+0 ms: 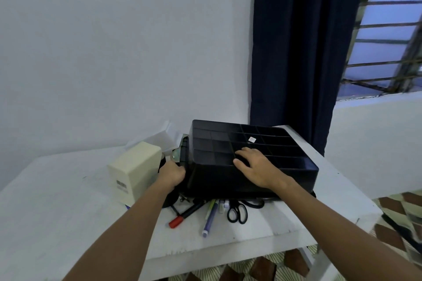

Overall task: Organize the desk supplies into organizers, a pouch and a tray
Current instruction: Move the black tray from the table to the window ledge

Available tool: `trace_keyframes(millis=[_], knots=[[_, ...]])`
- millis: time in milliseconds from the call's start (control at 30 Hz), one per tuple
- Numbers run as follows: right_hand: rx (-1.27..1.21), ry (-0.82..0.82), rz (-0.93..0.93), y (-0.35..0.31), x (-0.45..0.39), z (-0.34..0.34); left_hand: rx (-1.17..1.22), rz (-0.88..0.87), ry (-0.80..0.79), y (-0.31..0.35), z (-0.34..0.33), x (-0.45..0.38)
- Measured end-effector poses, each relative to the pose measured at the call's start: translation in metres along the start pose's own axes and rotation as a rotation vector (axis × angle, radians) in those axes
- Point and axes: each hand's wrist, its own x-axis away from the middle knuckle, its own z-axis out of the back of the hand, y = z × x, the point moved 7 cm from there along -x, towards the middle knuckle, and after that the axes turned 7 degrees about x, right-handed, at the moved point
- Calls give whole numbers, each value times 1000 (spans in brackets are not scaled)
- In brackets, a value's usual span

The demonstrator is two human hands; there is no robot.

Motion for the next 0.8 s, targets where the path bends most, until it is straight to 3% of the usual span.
trace_keyframes(millis=[200, 367, 667, 800], knots=[[-38, 29, -13, 3, 0, 8, 177, 66, 51, -27, -13, -69], [-179, 186, -17, 23, 7, 51, 327, -41, 146, 67, -9, -16], [-392, 251, 0, 100, 20, 155, 146, -514, 324, 248, -23, 57], [-662, 249, -49, 144, 27, 197, -132, -928, 459, 327, -56, 119]])
